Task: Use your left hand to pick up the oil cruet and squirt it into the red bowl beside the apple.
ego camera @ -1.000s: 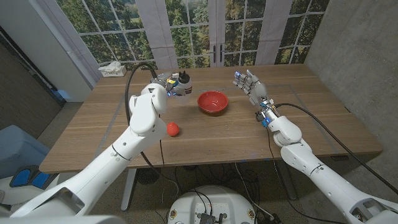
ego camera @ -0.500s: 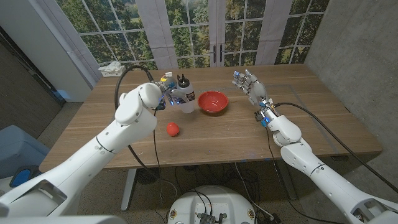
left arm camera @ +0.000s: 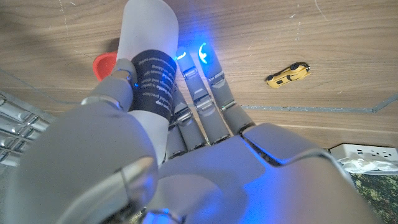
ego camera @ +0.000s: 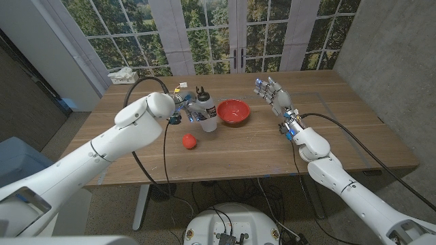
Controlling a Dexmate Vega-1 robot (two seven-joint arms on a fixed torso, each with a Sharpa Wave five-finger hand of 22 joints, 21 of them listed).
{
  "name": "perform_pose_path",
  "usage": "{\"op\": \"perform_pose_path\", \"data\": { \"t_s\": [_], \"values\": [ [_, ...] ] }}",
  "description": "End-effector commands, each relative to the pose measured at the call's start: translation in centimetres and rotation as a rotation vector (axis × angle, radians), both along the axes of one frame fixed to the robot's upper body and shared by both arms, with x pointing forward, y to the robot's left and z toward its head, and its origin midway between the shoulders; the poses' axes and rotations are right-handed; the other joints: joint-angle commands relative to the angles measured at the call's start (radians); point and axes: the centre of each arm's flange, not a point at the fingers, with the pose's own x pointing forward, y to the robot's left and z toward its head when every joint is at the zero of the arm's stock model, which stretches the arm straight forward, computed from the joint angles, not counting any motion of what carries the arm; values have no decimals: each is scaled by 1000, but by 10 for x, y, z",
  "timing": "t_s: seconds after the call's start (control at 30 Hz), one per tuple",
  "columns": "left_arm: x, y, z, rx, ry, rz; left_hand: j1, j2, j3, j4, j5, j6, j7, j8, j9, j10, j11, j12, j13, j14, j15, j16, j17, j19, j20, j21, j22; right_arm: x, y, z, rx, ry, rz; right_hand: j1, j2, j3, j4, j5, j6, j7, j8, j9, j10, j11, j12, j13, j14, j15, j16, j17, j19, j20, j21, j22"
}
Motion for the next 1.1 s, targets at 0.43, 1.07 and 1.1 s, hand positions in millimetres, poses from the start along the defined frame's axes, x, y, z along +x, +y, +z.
{"op": "perform_pose_path", "data": {
  "t_s": [0.43, 1.07, 1.1],
  "values": [
    [-5, -25, -24, 178, -171, -56, -13, 30, 34, 11, 5, 34, 37, -11, 3, -27, -9, -8, 61, -26, -73, -5, 0, -1, -134, -26, -1, -9, -6, -17, 31, 2, 0, -7, 0, 3, -5, -1, 3, -4, 2, 3, 4, -2, 1, 2, 4, 8, 7, 2, 0, 6, -1, 4],
    [4, -27, -51, 197, -218, -84, -5, 10, 32, 7, 4, 30, 24, -15, 6, -45, -22, -6, 52, -74, -69, -15, -6, -32, -130, -60, 0, -14, -13, -23, 33, 0, 2, -8, 0, 4, -6, -1, 3, -5, 2, 3, 5, -4, 2, 2, 4, 6, 7, 2, 0, 5, -1, 4],
    [4, -27, -51, 193, -215, -81, -6, 7, 29, 7, 3, 28, 22, -16, 7, -47, -24, -6, 51, -75, -70, -14, -6, -36, -130, -64, 0, -14, -13, -23, 28, -3, -1, -8, 0, 4, -6, -1, 3, -5, 2, 3, 5, -4, 2, 2, 4, 7, 8, 2, 0, 5, -1, 4]
  ]
}}
